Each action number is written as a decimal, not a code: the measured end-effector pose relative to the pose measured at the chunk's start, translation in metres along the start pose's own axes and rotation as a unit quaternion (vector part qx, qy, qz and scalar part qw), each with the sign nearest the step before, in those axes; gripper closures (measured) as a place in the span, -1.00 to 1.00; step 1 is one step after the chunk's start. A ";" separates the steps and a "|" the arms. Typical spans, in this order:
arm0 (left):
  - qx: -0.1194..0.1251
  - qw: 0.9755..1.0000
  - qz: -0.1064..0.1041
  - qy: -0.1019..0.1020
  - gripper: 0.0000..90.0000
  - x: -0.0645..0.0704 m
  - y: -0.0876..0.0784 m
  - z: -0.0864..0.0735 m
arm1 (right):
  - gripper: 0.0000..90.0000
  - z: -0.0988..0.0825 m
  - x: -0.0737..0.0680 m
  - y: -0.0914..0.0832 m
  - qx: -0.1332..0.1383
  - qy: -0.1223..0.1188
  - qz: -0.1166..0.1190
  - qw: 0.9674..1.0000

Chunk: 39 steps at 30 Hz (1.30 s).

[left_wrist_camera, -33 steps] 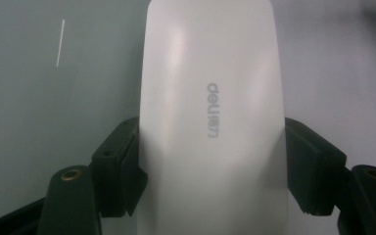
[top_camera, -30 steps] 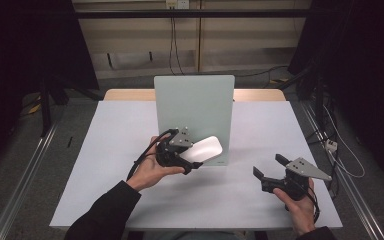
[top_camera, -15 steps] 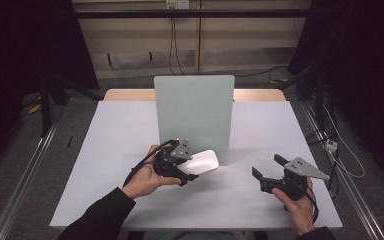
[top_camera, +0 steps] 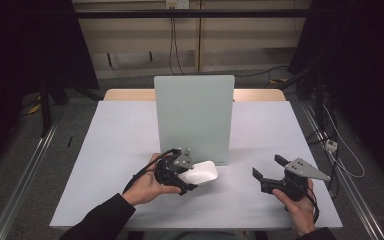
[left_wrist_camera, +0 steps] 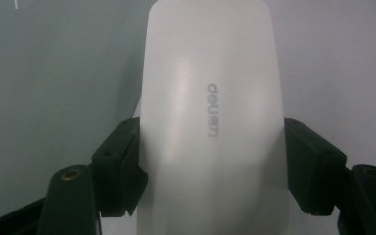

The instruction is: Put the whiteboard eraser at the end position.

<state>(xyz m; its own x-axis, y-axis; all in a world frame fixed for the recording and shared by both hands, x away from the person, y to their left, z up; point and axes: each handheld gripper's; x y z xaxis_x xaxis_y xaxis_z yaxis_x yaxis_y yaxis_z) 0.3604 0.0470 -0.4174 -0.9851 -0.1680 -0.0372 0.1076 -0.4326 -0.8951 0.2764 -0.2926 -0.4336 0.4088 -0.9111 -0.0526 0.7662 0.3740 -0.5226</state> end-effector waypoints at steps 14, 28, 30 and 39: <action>-0.011 1.000 -0.010 0.002 -0.31 0.002 0.006 -0.001 | -0.82 0.001 0.000 0.002 -0.001 -0.001 0.005 1.000; -0.032 0.999 -0.024 0.017 -0.31 0.007 0.020 0.000 | -0.82 0.001 -0.001 0.002 0.000 0.001 0.006 1.000; -0.032 0.999 -0.026 0.018 -0.31 0.006 0.020 0.000 | -0.82 0.001 -0.001 0.002 -0.001 0.000 0.006 1.000; -0.025 0.999 -0.031 0.004 -0.33 0.004 0.023 -0.003 | -0.82 0.001 -0.001 0.002 0.000 -0.001 0.006 1.000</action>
<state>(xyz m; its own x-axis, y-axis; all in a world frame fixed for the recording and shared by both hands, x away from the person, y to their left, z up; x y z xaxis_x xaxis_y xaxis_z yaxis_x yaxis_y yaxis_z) 0.3581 0.0394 -0.4394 -0.9908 -0.1345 0.0160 0.0392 -0.3978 -0.9166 0.2783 -0.2904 -0.4339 0.4181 -0.9066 -0.0569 0.7615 0.3839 -0.5222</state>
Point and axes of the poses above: each handheld gripper's, and its own axes: y roughly forward along the jaws, z roughly out of its top, x roughly to its right, and after that the axes turned 11 degrees about -x, right-handed
